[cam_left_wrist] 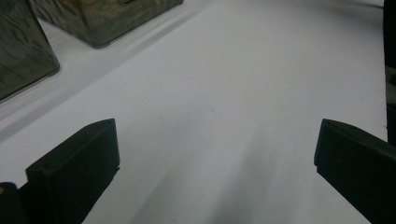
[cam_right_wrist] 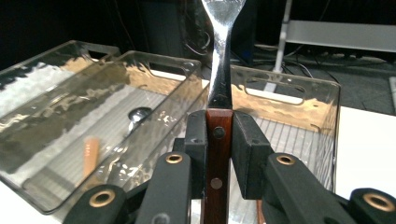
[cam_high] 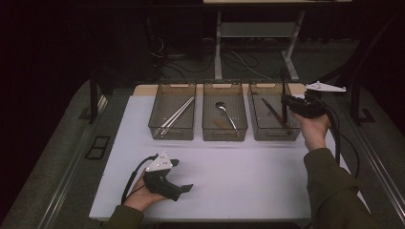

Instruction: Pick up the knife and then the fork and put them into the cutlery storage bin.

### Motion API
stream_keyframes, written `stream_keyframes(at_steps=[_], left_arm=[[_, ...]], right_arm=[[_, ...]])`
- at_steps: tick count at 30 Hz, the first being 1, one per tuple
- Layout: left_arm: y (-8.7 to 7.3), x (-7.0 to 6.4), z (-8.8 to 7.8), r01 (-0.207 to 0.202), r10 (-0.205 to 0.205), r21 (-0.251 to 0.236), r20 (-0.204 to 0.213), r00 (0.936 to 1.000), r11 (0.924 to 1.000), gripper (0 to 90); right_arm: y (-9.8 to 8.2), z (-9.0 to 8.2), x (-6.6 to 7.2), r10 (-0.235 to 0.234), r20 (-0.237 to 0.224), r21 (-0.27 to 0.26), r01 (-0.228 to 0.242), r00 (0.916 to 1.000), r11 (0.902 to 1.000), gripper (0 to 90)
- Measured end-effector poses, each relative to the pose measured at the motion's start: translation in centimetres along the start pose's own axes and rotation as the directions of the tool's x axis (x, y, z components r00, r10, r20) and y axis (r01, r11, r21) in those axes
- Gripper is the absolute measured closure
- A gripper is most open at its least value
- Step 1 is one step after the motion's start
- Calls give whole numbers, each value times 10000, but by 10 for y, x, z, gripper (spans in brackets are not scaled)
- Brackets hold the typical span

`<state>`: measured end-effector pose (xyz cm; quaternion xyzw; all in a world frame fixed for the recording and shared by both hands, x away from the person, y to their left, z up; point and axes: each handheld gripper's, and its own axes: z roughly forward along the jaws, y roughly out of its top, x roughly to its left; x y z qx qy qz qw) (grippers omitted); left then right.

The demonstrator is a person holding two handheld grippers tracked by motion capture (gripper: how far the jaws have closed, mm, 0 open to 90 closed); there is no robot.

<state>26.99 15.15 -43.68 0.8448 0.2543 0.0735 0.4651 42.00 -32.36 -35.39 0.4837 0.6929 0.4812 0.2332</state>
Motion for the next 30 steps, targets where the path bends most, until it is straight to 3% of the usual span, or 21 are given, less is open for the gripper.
stream_keyframes(at_steps=[5, 15, 30], left_arm=[[0, 0, 0, 3, -3, 13, 2, 10000, 10000, 0], [0, 0, 0, -21, 21, 0, 15, 10000, 10000, 0], [0, 0, 0, -29, 28, 16, 33, 10000, 10000, 0]], right_arm=[[-4, 8, -2, 56, 121, 239, -59, 9999, 9997, 771], [-19, 21, -10, 203, 450, 1209, -256, 9988, 9923, 770], [-33, 36, -14, 92, 656, 2634, -262, 9978, 9643, 770]])
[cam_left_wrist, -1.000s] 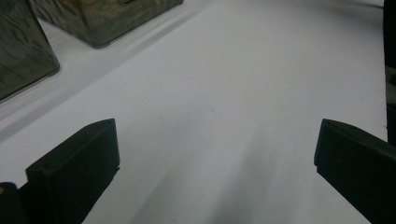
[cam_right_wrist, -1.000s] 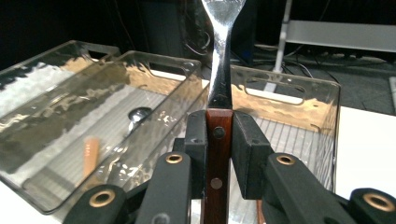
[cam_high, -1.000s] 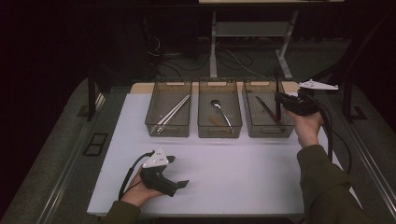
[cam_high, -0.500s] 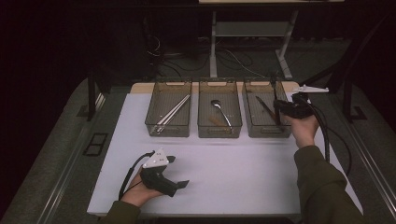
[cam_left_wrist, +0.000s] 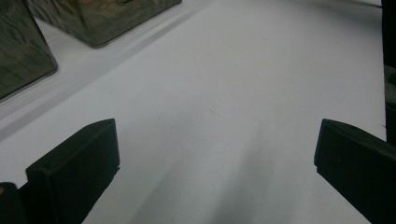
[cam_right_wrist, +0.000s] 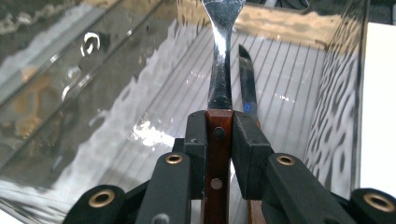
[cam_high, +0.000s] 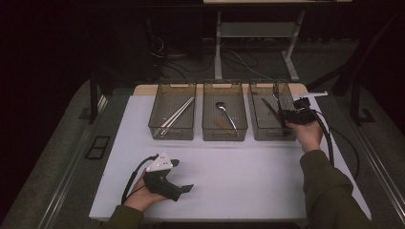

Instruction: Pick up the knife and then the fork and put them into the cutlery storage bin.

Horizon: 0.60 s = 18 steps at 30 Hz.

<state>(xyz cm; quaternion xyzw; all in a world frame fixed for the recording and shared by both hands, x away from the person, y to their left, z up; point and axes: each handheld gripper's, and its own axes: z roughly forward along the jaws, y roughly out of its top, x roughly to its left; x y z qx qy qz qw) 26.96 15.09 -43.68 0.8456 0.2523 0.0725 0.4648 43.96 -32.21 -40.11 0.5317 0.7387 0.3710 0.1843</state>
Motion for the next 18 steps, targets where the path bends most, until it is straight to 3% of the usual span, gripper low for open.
stream_keyframes(at_steps=[12, 18], left_arm=[[0, 0, 0, 3, -3, -3, -1, 10000, 10000, 0], [0, 0, 0, 1, -1, -10, -5, 10000, 10000, 0]], right_arm=[[4, 9, 4, -404, 78, 1090, 393, 9992, 9933, 732], [7, 8, 3, -307, -58, 960, 311, 9995, 9949, 675]])
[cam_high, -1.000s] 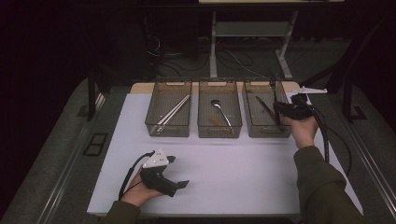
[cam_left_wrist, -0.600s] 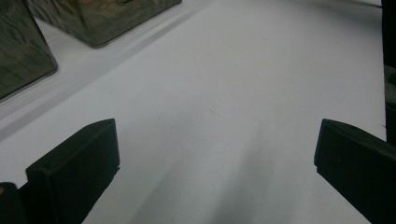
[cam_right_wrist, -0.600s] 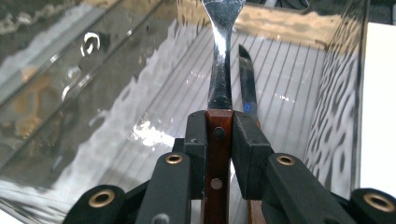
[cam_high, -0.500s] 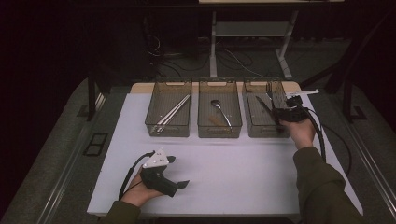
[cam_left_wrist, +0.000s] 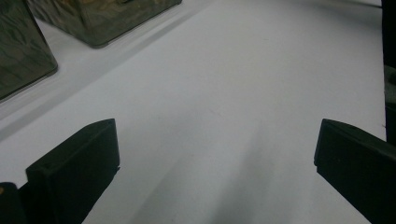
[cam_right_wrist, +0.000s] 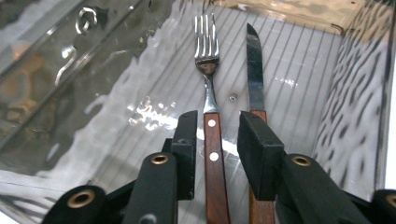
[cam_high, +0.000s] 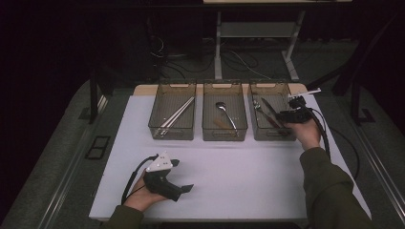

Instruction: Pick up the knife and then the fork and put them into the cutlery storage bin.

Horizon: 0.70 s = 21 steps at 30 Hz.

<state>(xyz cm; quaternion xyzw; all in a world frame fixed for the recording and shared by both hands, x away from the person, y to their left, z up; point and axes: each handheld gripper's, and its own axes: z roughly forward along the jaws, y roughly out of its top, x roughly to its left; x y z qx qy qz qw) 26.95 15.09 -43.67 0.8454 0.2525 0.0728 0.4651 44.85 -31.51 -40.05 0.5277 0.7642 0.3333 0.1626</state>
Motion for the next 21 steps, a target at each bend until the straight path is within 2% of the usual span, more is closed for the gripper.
stream_keyframes(at_steps=[5, 12, 16, 19, 21], left_arm=[[0, 1, 0, 4, -4, 11, -23, 10000, 10000, 0], [0, 4, -1, 95, -96, -81, -81, 9999, 9999, 0], [1, 6, -1, 127, -128, -108, -132, 9998, 9999, 0], [1, 8, -1, 149, -150, -68, -181, 9997, 9999, 0], [1, 9, 0, 151, -152, -56, -199, 9997, 9999, 0]], right_arm=[[0, -3, -1, 238, -372, -241, -247, 9990, 9994, 568], [2, -14, 1, 56, -827, -674, -112, 9966, 9977, 411], [2, -21, 4, -190, -1035, -756, 112, 9944, 9971, 340], [1, -27, 11, -642, -899, -736, 577, 9939, 9956, 301], [0, -31, 16, -927, -972, -719, 859, 9909, 9937, 280]])
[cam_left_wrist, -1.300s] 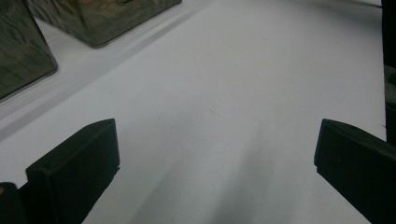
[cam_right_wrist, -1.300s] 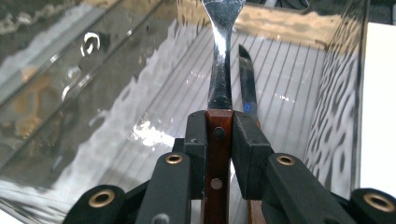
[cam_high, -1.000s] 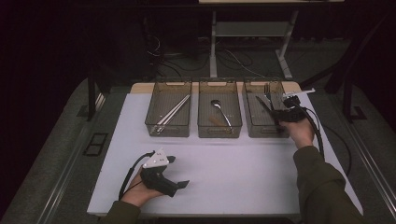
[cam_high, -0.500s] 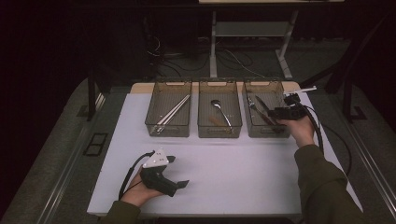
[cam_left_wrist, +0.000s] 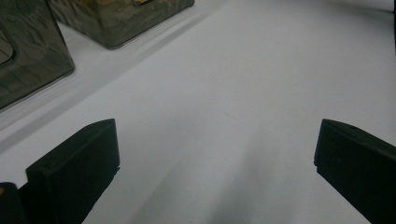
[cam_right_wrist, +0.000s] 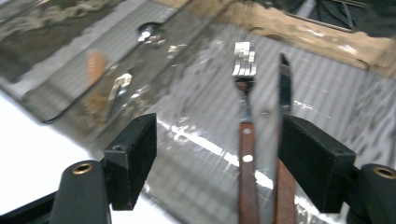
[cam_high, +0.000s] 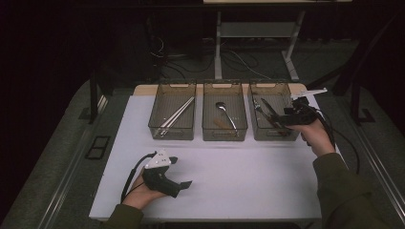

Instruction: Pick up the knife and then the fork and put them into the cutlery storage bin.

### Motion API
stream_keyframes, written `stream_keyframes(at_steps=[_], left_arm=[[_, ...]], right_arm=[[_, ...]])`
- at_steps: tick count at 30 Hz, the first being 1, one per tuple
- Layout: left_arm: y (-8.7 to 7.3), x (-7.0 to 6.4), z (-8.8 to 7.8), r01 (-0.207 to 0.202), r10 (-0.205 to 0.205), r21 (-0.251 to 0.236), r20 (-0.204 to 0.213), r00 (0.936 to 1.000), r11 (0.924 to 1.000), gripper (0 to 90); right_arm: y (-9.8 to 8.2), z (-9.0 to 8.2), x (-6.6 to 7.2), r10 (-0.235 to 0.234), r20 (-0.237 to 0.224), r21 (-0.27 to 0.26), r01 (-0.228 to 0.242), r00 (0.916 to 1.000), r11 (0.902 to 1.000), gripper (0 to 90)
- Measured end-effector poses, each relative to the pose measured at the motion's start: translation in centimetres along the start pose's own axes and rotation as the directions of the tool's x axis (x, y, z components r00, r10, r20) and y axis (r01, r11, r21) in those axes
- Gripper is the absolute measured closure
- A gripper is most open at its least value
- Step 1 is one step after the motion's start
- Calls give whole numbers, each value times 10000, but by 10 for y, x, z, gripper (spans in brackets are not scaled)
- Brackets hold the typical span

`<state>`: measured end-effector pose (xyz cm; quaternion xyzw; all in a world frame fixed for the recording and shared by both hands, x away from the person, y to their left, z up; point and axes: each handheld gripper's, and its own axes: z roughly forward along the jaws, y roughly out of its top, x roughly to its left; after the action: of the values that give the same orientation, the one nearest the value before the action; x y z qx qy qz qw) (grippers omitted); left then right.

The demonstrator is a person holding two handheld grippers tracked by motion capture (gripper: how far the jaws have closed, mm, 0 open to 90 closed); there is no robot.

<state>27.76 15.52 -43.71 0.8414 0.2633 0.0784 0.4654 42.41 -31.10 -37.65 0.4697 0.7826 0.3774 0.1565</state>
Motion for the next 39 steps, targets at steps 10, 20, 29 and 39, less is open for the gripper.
stream_keyframes(at_steps=[10, 20, 29, 39], left_arm=[[-2, 0, -2, 4, -4, 45, -28, 10000, 10000, 0], [-1, -1, -1, 28, -28, 33, -42, 10000, 10000, 0], [-1, -4, -3, -21, 21, -13, -30, 10000, 10000, 0], [-1, -4, -2, -24, 24, -5, -34, 10000, 10000, 0]], right_arm=[[-18, -20, 29, -944, -964, -796, 868, 9909, 9930, 198], [-49, -37, 50, -1444, -1718, -1443, 1201, 9745, 9822, 185], [-76, -53, 58, -1562, -1965, -1966, 1172, 9680, 9735, 184], [-109, -54, 67, -1686, -2137, -2018, 1253, 9622, 9714, 164]])
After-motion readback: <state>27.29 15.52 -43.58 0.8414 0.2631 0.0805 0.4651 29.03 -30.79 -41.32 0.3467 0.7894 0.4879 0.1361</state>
